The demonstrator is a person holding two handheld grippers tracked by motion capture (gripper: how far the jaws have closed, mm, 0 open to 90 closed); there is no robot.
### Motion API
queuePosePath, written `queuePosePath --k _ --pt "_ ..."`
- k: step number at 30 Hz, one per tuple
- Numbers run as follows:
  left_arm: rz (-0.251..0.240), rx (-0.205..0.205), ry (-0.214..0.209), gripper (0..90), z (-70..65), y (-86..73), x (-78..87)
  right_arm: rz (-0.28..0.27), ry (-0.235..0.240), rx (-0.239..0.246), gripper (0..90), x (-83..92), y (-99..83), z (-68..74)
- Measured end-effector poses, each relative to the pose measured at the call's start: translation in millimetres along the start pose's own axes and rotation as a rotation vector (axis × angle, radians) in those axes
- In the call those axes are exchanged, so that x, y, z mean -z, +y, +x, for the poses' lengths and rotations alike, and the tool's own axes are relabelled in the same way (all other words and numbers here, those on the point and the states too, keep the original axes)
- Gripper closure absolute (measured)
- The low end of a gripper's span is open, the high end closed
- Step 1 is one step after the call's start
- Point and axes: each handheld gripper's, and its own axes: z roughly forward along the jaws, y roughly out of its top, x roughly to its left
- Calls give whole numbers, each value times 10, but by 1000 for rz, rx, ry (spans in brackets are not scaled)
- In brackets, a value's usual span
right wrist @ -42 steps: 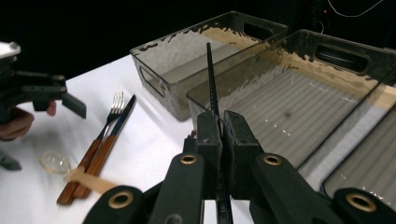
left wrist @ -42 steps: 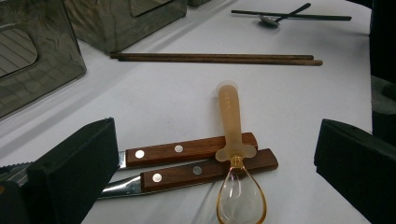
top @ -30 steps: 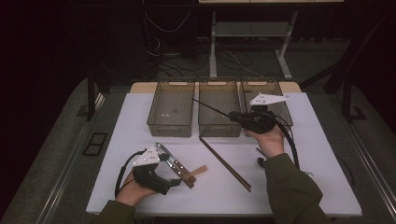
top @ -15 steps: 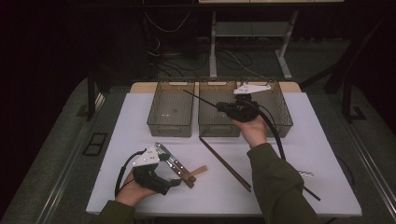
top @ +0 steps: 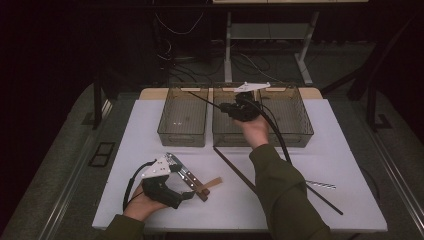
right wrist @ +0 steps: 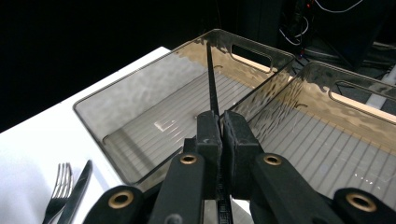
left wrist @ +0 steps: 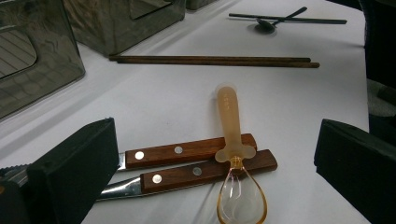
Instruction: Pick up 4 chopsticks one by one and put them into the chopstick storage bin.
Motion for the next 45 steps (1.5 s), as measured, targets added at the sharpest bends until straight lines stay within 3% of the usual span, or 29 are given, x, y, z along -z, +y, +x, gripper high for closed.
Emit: queuePosePath --k 9,19,39,45 --pt "-2 -5 -5 0 -2 3 -6 40 -25 -7 856 -322 34 4" --pt "-1 -8 -9 0 -5 11 -2 111 -37 32 856 -717 96 210" --pt "5 -21 -20 0 -7 21 -23 200 -72 66 848 -1182 181 406" --pt "8 -21 -19 0 -7 23 -29 204 -68 62 705 -1174 188 408"
